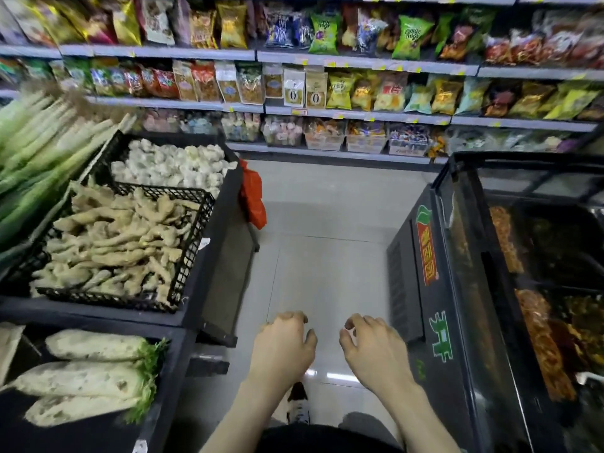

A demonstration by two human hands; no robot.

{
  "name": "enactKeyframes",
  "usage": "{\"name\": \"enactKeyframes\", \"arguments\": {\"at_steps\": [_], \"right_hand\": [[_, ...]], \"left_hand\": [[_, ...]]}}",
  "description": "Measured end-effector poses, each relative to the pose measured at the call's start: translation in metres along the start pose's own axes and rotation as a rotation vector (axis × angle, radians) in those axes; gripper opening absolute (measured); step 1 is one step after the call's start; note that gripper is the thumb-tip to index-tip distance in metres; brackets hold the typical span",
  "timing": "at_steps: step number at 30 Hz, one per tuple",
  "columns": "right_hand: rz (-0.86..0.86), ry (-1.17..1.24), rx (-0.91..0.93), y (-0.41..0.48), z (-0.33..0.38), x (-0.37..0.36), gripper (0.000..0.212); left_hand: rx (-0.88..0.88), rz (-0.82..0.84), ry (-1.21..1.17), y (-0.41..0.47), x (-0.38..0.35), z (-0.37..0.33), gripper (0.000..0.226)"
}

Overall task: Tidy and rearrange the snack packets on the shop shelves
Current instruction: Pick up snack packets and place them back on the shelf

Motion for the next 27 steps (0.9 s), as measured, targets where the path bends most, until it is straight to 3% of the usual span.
{"name": "enactKeyframes", "arguments": {"at_steps": [9,19,27], "right_hand": [[0.184,0.048,-0.066,0.117,0.006,0.014,0.034],[0.24,0.097,-0.019,0.333,-0.016,0.069,0.033],[0.255,0.09,-0.006,0.45,-0.001,0.109,0.031]], "left_hand": [[-0.028,0.125,0.059,0.158,0.033,-0.002,0.042],[0.098,0.197,0.013,0.316,0.067,-0.03,0.041],[0.155,0.202,-0.006,0.401,0.098,-0.029,0.043]]}}
Point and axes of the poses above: each hand's wrist, its own y-axis towards the middle knuckle, its own x-axis out of the back of the hand, z = x × y, the point moved 7 cm from there along y, towards the middle knuckle, and after that the axes turned 8 degrees about -x, right-handed, at the moved point
